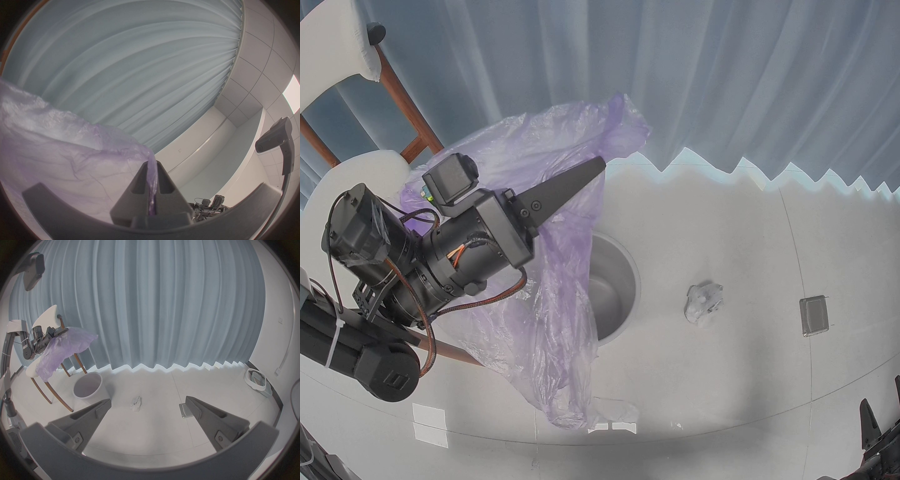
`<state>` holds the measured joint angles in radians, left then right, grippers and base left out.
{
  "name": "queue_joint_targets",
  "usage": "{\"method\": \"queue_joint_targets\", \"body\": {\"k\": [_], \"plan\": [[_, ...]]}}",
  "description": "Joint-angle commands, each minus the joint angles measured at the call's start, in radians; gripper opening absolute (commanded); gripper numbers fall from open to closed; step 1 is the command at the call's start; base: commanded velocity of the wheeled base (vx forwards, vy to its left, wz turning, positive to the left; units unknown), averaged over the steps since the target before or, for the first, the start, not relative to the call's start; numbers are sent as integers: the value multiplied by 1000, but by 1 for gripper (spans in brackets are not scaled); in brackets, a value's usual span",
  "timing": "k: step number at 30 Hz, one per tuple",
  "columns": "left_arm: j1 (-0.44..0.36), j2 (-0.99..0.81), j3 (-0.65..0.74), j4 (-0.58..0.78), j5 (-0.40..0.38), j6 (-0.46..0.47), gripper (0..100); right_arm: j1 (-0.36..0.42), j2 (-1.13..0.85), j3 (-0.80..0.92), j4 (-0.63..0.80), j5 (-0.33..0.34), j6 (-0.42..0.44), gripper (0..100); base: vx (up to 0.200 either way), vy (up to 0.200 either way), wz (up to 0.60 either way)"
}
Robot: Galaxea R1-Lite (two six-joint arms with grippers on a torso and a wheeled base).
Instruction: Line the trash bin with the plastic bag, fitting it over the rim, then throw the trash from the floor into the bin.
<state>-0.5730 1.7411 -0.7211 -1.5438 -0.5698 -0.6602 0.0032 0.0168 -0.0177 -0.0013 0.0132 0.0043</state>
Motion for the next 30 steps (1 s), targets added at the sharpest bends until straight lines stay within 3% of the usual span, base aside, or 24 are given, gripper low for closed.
{"method": "queue_joint_targets", "body": {"k": [1, 30], "plan": [[10, 11, 6, -2, 1, -1, 0, 0, -17, 18, 0, 1, 0, 100, 0, 0, 0], [-22, -8, 57, -2, 4, 8, 0, 0, -17, 18, 0, 1, 0, 100, 0, 0, 0]]}}
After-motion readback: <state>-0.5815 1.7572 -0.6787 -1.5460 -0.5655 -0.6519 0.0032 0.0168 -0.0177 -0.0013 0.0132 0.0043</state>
